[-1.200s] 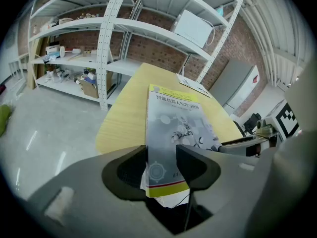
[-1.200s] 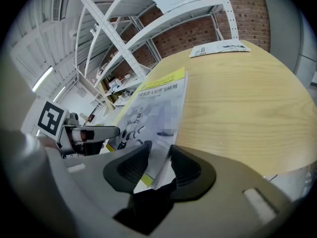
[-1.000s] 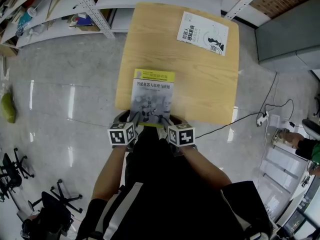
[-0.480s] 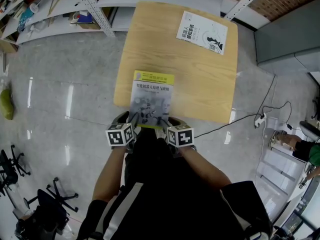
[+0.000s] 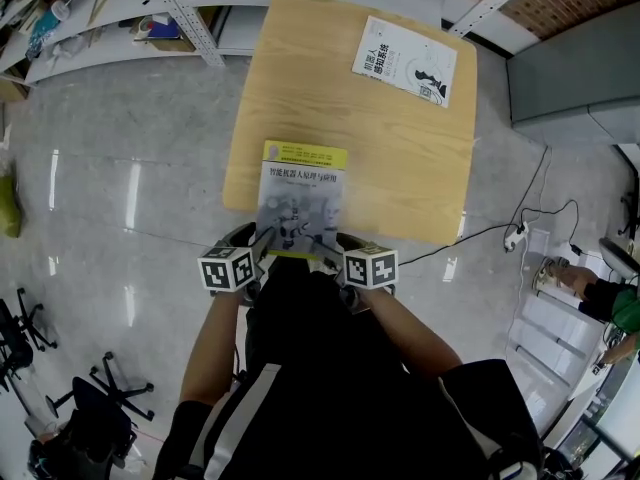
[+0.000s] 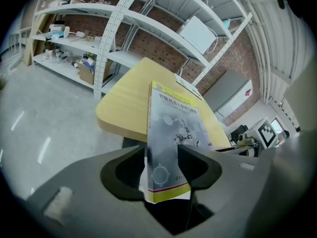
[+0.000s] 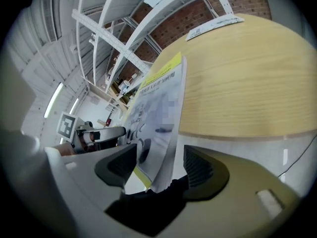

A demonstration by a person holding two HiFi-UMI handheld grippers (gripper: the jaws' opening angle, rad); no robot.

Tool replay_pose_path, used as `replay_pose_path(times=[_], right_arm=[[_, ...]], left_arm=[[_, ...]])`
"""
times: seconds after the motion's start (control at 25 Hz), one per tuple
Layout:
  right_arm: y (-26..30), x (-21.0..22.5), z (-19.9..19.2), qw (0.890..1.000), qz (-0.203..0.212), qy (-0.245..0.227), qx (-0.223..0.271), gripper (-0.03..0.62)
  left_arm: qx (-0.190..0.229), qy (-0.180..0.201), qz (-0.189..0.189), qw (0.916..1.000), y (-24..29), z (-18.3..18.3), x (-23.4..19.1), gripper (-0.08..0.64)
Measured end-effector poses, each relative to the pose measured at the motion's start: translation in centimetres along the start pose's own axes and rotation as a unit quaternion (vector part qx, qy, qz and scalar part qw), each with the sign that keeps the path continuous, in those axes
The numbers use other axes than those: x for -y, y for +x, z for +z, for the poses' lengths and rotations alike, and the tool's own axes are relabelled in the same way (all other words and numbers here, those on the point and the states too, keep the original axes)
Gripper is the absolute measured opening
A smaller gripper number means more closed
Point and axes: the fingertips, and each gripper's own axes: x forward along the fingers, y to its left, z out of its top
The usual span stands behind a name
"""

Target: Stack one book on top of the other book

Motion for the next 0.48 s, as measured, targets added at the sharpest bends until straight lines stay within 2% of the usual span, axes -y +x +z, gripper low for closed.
replay_pose_path(times=[0.24,0.4,0.48], right_arm=[[1.3,-0.6,0.7,0.998,0.054,0.023,0.011,0.278],[2.4,-1.2,1.0,0.995,0.079,0.055,0.017,0.278],[2.9,-1.4,1.0,0.995,0.081,0.063,0.015,0.256]], left_arm=[[-0.028,-0.023,-0.096,0.9947,0.9,0.9,0.4,0.219],[-0.048,-0.058,-0.160,0.9843,2.0,1.1,0.8,0.221],[-0.058,-0.072,-0.182,0.9789,2.6,1.0,1.1,0.221]])
